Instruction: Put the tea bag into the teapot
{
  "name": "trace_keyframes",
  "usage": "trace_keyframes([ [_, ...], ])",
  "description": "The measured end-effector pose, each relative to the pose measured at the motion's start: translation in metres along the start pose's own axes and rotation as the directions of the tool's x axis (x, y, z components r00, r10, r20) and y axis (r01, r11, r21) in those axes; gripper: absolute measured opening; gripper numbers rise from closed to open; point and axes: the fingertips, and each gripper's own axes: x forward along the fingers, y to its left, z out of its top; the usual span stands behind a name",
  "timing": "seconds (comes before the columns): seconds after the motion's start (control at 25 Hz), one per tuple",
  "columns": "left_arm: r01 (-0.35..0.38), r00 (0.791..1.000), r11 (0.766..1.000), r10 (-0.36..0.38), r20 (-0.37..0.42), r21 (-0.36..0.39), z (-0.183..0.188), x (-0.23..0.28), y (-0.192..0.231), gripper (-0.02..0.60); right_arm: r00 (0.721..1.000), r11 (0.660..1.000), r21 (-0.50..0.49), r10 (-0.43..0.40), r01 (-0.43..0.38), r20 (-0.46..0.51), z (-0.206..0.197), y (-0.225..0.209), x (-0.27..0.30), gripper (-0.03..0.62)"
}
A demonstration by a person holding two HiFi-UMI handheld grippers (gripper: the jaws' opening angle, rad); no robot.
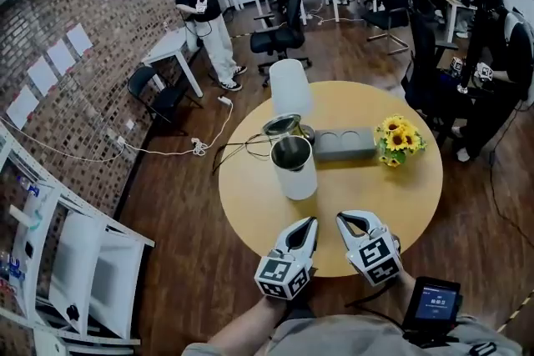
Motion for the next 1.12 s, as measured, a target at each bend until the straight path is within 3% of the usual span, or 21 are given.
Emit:
trace_keyframes([
  [0.2, -0.054, 0.999, 0.999, 0.054, 0.002, -0.007, -0.011, -0.025, -0.054, 0.002, 0.998, 0.999, -0.003, 0.053, -0.053, 0.014, -0.018, 0.015, -0.057, 0.009],
  [0.44, -0.058, 0.998, 0.998, 0.059, -0.03, 0.008, -0.017, -0.047, -0.102, 0.002, 0.996, 0.996, 0.049, 0.079, -0.081, 0.027, -0.032, 0.031, -0.104, 0.009],
  [0.68, -0.008, 0.998, 1.0, 0.008, -0.061, 0.009, -0.027, -0.068, -0.131, 0.002, 0.998, 0.994, 0.091, 0.062, -0.063, 0.019, -0.047, 0.057, -0.134, 0.009],
  [1.12, 0.096, 0.989, 0.995, -0.097, -0.113, -0.021, -0.047, -0.117, -0.147, 0.002, 0.999, 0.989, 0.143, -0.033, 0.035, -0.016, -0.056, 0.101, -0.163, 0.009],
])
